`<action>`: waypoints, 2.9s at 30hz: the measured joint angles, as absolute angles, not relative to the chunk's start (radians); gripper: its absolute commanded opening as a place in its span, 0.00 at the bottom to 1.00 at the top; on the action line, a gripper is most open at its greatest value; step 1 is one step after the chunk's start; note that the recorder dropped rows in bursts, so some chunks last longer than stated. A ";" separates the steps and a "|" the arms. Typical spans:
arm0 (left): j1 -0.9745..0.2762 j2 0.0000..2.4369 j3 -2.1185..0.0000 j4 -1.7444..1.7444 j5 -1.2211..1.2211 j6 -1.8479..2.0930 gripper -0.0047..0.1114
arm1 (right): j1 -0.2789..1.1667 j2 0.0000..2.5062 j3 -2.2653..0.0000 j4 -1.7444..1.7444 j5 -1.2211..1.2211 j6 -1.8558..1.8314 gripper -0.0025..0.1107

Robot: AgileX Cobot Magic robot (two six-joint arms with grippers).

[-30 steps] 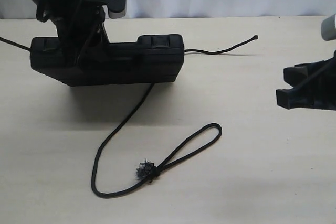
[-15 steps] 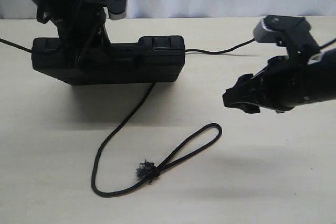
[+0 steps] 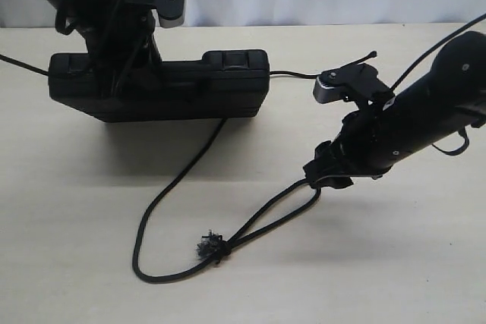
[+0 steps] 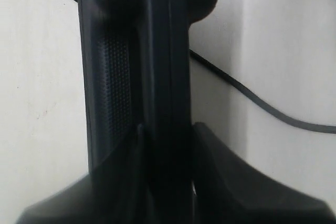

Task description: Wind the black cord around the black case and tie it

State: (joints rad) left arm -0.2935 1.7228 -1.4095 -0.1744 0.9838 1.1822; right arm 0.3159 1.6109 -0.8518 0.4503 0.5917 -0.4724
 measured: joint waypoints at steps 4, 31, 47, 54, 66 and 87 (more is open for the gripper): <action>-0.293 1.723 -1.410 -0.177 0.976 1.182 0.04 | 0.316 1.624 -0.852 0.421 0.554 -0.415 0.50; -0.293 1.725 -1.410 -0.247 0.943 1.182 0.04 | 0.354 1.861 -0.852 0.357 0.290 -0.248 0.50; -0.293 1.714 -1.402 -0.186 0.787 1.182 0.04 | 0.410 1.872 -0.852 0.354 0.220 -0.248 0.37; -0.293 1.681 -1.399 -0.219 0.791 1.238 0.04 | 0.410 1.872 -0.852 0.354 0.203 -0.248 0.29; -0.293 1.671 -1.407 -0.257 0.841 1.264 0.04 | 0.410 1.872 -0.852 0.354 0.227 -0.246 0.30; -0.293 1.730 -1.434 -0.340 0.847 1.268 0.04 | 0.326 1.379 -0.888 0.302 0.315 -0.314 0.53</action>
State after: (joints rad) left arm -0.2935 1.7303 -1.4344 -0.3402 0.8473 1.2681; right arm 0.3263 1.3793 -0.8877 0.3017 0.3149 -0.3142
